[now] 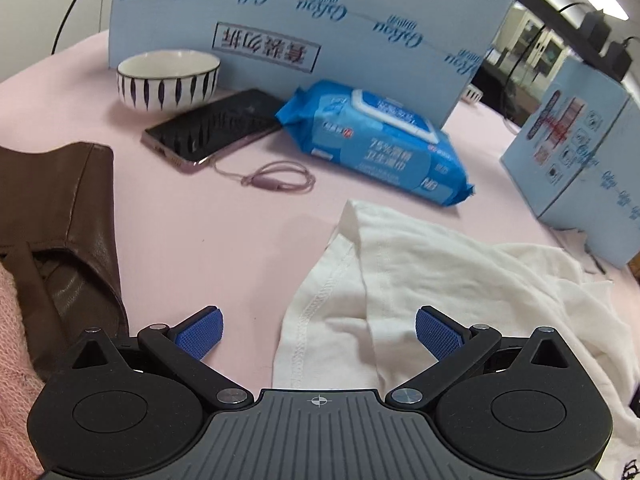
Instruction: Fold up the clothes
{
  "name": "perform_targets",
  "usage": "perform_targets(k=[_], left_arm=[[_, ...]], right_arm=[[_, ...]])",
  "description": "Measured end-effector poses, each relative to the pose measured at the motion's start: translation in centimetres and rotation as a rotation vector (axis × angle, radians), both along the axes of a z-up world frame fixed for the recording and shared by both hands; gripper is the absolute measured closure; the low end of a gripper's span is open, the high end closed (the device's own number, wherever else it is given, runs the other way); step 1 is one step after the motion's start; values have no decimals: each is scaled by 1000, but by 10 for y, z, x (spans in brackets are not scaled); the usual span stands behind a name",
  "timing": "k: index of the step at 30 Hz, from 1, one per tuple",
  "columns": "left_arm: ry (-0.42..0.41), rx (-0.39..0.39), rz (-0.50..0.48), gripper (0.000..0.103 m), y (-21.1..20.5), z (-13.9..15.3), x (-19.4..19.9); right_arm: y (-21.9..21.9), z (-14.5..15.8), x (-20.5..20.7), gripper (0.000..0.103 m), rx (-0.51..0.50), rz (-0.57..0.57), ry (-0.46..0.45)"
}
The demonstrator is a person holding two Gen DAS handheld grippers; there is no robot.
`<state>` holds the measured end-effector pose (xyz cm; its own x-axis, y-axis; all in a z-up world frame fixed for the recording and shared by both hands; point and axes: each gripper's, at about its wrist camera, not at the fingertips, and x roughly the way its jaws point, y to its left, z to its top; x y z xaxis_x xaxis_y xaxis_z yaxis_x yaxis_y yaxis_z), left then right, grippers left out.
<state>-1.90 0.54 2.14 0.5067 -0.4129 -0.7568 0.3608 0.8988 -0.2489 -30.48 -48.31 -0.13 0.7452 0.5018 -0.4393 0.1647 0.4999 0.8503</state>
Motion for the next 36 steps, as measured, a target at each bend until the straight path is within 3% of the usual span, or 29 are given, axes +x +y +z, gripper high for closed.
perform_targets(k=[3, 8, 10, 14, 19, 24, 27, 29, 31, 33, 36], left_arm=[[-8, 79, 26, 0, -13, 0, 4], [-17, -64, -24, 0, -28, 12, 3], [1, -79, -32, 0, -34, 14, 6], [66, -91, -39, 0, -49, 5, 12], [64, -183, -64, 0, -51, 3, 8], [16, -116, -95, 1, -63, 2, 4], [-2, -87, -113, 3, -66, 2, 2], [-8, -81, -117, 5, -67, 1, 2], [-25, -69, -126, 9, -69, 1, 1], [-37, -70, -134, 18, -68, 1, -1], [-52, -76, -138, 24, -66, 0, -3]], right_arm=[[-2, 0, -8, 0, 17, 5, -17], [-8, 2, 5, 0, 60, 5, -66], [-13, 0, 12, 0, 102, 2, -73], [-23, -9, 45, 0, 282, 9, -101], [-9, -16, 90, 0, 358, 82, -61], [10, -24, 125, 1, 375, 139, -53], [19, -20, 139, 14, 363, 150, -74], [23, -18, 145, 33, 342, 134, -104], [26, -16, 147, 71, 315, 100, -141], [27, -13, 144, 91, 268, 65, -167], [30, -3, 129, 94, 212, 13, -243]])
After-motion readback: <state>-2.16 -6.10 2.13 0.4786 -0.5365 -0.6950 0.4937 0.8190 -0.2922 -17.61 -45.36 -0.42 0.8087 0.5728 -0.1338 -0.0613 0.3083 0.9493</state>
